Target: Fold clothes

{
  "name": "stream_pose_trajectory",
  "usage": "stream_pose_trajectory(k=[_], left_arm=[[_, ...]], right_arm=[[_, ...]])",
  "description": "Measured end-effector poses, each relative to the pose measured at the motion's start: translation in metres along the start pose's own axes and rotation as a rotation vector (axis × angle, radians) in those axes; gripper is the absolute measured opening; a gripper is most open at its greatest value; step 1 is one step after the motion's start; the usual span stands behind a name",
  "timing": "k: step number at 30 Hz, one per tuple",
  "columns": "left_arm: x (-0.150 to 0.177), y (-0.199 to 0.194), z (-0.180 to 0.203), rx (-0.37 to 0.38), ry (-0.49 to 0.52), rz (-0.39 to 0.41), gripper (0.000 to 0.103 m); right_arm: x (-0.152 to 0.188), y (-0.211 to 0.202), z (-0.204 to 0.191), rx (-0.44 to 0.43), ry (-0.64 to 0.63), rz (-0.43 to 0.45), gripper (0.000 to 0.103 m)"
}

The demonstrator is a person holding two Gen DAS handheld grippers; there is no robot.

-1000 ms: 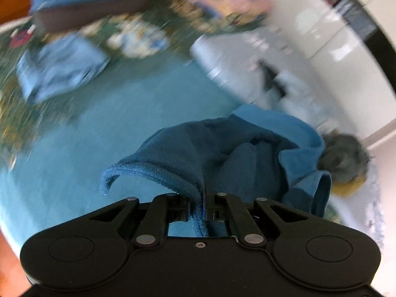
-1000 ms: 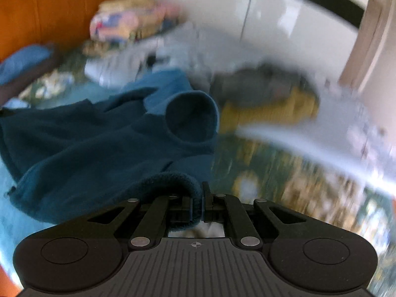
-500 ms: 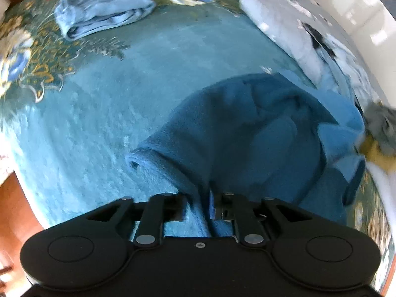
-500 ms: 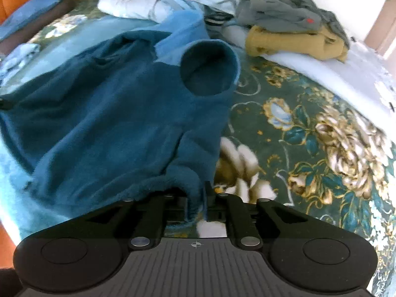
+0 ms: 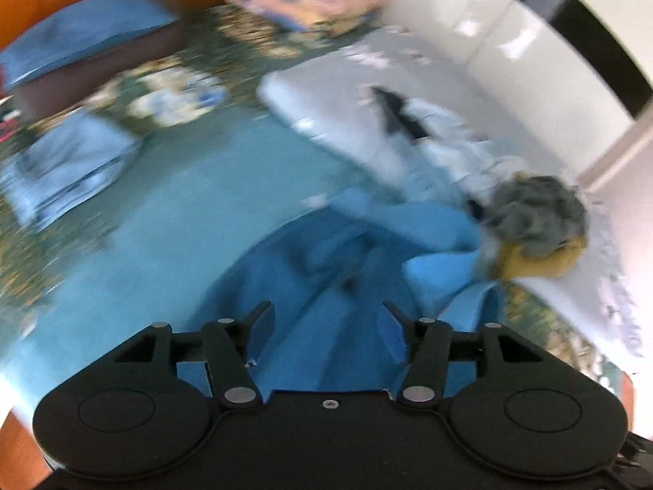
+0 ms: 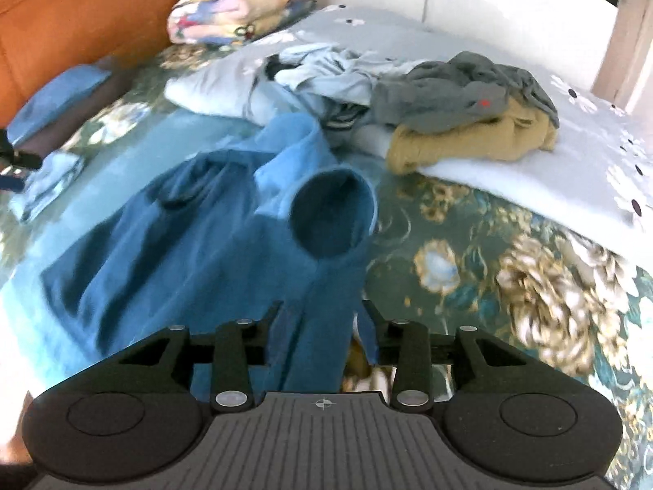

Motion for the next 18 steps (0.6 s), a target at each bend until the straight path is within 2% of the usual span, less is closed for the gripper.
stream_pose_trajectory(k=[4,10,15,18], left_arm=[[-0.035,0.062,0.050,0.086,0.100,-0.021,0.055],[-0.066,0.162,0.127,0.207,0.328,-0.132,0.056],[-0.075,0.228,0.177,0.234,0.541,-0.194,0.060],[-0.079,0.261,0.196,0.244,0.628,-0.247,0.060]], right_arm=[[-0.041,0.056,-0.006,-0.048,0.051,0.017,0.036],[-0.084,0.136,0.002,-0.145,0.248,0.018,0.036],[-0.101,0.188,0.023,-0.222,0.489,0.015,0.036],[-0.104,0.211,0.030,-0.237,0.572,0.004,0.036]])
Point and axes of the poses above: each gripper's, at about its wrist camera, not at the fingertips, and y roughly the way its jaws point, z to its right, x to its underside, the point moved 2 cm from there along y, roughly the way its jaws point, and after that the axes turned 6 degrees about -z, right-handed, at the moved point
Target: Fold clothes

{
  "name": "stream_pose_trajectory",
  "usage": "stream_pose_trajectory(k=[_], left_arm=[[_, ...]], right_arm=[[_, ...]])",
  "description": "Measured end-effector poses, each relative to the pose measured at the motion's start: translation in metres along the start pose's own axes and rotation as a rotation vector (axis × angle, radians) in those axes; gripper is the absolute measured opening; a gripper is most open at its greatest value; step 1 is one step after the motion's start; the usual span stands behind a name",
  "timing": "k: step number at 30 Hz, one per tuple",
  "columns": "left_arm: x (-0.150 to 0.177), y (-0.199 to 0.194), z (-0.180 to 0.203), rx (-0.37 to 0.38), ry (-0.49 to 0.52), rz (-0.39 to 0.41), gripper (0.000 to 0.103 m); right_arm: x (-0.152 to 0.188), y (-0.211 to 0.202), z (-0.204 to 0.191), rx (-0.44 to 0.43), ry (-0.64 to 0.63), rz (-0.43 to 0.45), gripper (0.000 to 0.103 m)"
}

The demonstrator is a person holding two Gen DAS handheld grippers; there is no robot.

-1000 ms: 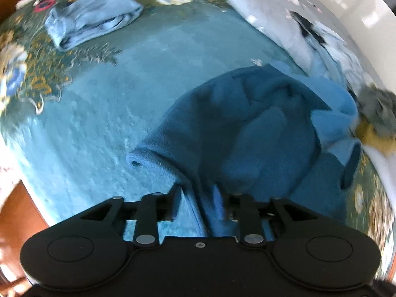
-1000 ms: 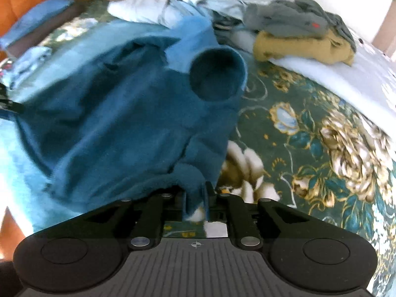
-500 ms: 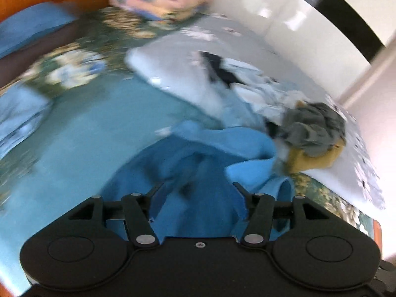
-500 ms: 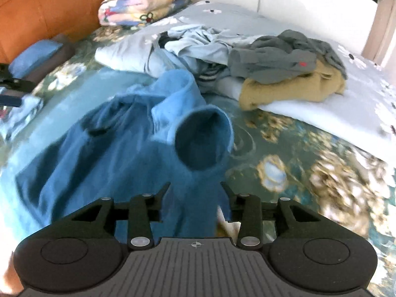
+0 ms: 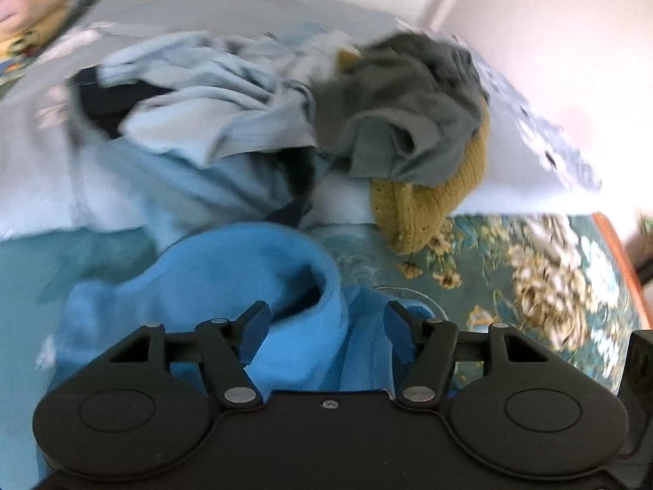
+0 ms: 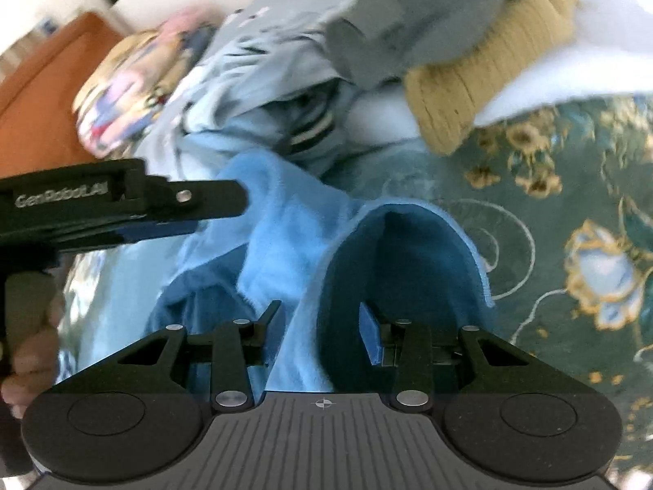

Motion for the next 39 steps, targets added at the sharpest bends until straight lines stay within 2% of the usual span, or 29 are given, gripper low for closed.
stream_pose_trajectory(k=[4,5,6,8,9,10,13,15,18,21,24,26,28,29,30,31,33,36,39], left_arm=[[-0.010,0.035,0.004,0.022,0.109,-0.093,0.059],[-0.009,0.041,0.005,0.039,0.133,-0.114,0.058],[-0.009,0.047,0.006,0.055,0.158,-0.135,0.052],[-0.008,0.057,0.004,0.073,0.171,-0.170,0.032],[-0.007,0.063,0.002,0.079,0.166,-0.183,0.010],[-0.008,0.067,-0.001,0.090,0.152,-0.189,0.005],[-0.020,0.064,-0.008,0.157,0.099,-0.138,0.005],[-0.035,0.058,-0.006,0.185,0.090,-0.067,0.005],[-0.060,0.058,0.000,0.208,0.081,0.011,0.005],[-0.074,0.079,0.011,0.172,0.126,0.014,0.005],[-0.080,0.104,0.014,0.097,0.152,-0.029,0.007],[-0.082,0.122,0.012,0.043,0.142,-0.086,0.008],[-0.082,0.128,0.007,0.037,0.096,-0.126,0.013],[-0.081,0.123,0.005,0.060,0.072,-0.130,0.020],[-0.080,0.117,0.003,0.091,0.050,-0.134,0.037],[-0.078,0.107,0.002,0.109,0.039,-0.131,0.047],[-0.069,0.085,0.000,0.120,0.025,-0.115,0.047],[-0.041,0.045,-0.008,0.114,-0.061,-0.071,0.049],[0.006,0.010,-0.018,0.118,-0.185,-0.049,0.051]], right_arm=[[-0.003,0.018,0.014,-0.038,0.078,-0.006,0.034],[-0.003,0.021,0.017,-0.060,0.100,-0.009,0.023],[-0.003,0.024,0.020,-0.085,0.121,-0.013,0.016],[-0.002,0.027,0.025,-0.105,0.141,-0.028,0.010],[-0.001,0.028,0.025,-0.107,0.136,-0.036,0.007],[-0.001,0.028,0.027,-0.124,0.137,-0.037,0.007],[-0.001,0.015,0.044,-0.219,0.195,0.016,0.005],[-0.004,-0.004,0.063,-0.236,0.241,0.092,0.005],[-0.011,-0.037,0.094,-0.186,0.306,0.238,0.005],[-0.023,-0.045,0.117,-0.119,0.322,0.293,0.005],[-0.036,-0.030,0.127,-0.045,0.271,0.268,0.005],[-0.041,-0.013,0.135,-0.014,0.274,0.208,0.007],[-0.042,-0.001,0.136,0.007,0.261,0.160,0.009],[-0.041,0.000,0.135,0.011,0.253,0.150,0.009],[-0.040,-0.004,0.133,0.007,0.243,0.155,0.012],[-0.039,-0.010,0.131,0.002,0.231,0.167,0.015],[-0.034,-0.028,0.129,-0.008,0.207,0.202,0.029],[-0.018,-0.060,0.130,0.012,0.200,0.246,0.030],[0.014,-0.084,0.128,0.026,0.205,0.223,0.032]])
Point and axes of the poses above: each gripper's, at about its wrist camera, not at the fingertips, and y roughly the way its jaws point, z to its right, x to its underside, the point moved 2 cm from there along y, roughly the way its jaws point, and after that the axes turned 6 degrees about -z, right-handed, at the moved point
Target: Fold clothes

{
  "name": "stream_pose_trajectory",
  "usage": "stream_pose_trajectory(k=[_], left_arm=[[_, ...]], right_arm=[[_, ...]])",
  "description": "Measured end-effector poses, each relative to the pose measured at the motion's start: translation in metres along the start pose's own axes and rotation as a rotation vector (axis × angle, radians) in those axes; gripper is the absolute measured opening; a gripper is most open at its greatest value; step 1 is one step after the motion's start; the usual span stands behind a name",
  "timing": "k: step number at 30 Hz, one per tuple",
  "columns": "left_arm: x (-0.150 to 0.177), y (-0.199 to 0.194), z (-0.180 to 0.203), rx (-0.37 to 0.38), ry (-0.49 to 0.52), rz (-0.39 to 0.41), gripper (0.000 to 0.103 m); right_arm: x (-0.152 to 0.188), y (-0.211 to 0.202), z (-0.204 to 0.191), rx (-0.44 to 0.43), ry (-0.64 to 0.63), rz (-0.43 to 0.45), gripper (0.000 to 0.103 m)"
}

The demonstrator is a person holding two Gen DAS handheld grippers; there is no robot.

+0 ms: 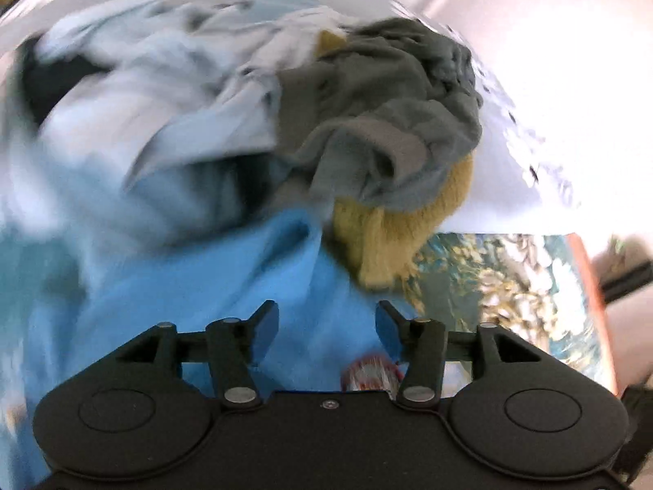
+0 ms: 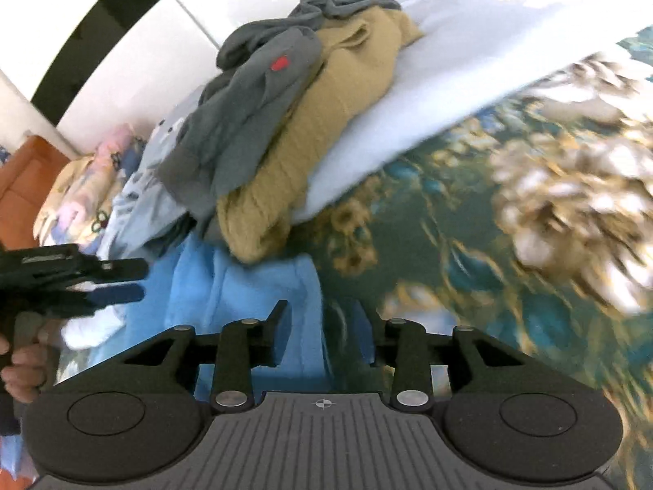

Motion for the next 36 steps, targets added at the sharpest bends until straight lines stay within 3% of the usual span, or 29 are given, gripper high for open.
stream_pose_trajectory(k=[4,9,12,14,16,18,21,23,26,28,31,34,36], left_arm=[[0.078,-0.021,-0.010,-0.070,-0.096,-0.070,0.051],[0.184,-0.036,-0.026,-0.151,-0.186,-0.214,0.051],[0.228,-0.040,-0.032,-0.193,-0.143,-0.252,0.051],[0.247,-0.044,-0.034,-0.207,-0.074,-0.253,0.053],[0.259,-0.045,-0.037,-0.171,-0.035,-0.267,0.054],[0.268,-0.044,-0.041,-0.096,-0.034,-0.276,0.054],[0.271,-0.044,-0.047,-0.056,-0.067,-0.245,0.054],[0.272,-0.051,-0.053,-0.002,-0.153,-0.225,0.055],[0.279,-0.058,-0.071,0.113,-0.360,-0.189,0.056],[0.288,-0.057,-0.081,0.145,-0.457,-0.178,0.057],[0.298,-0.056,-0.080,0.145,-0.473,-0.172,0.057],[0.298,-0.055,-0.073,0.138,-0.469,-0.197,0.058],[0.301,-0.051,-0.071,0.145,-0.482,-0.188,0.059]], right_arm=[[0.065,-0.029,-0.010,0.000,-0.066,-0.152,0.032],[0.162,-0.059,-0.038,-0.084,-0.047,-0.375,0.031],[0.207,-0.068,-0.054,-0.080,-0.026,-0.413,0.031],[0.225,-0.069,-0.059,-0.065,0.025,-0.394,0.032],[0.241,-0.070,-0.064,-0.046,0.075,-0.366,0.032],[0.252,-0.073,-0.063,-0.008,0.102,-0.318,0.033],[0.264,-0.079,-0.056,0.068,0.125,-0.234,0.034],[0.268,-0.086,-0.049,0.149,0.113,-0.168,0.036],[0.270,-0.098,-0.029,0.257,0.122,-0.091,0.038],[0.271,-0.104,-0.011,0.300,0.174,-0.058,0.038],[0.267,-0.115,0.012,0.372,0.221,-0.004,0.038],[0.262,-0.117,0.014,0.438,0.088,0.008,0.038],[0.260,-0.116,0.006,0.438,-0.023,0.011,0.039]])
Point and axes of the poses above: each gripper's, at about its wrist camera, not at the fingertips, and y roughly the way its jaws point, z to its right, x to its underside, the point moved 2 cm from there along y, roughly the way its jaws point, and after that the axes turned 6 degrees about -z, right-handed, at the moved point
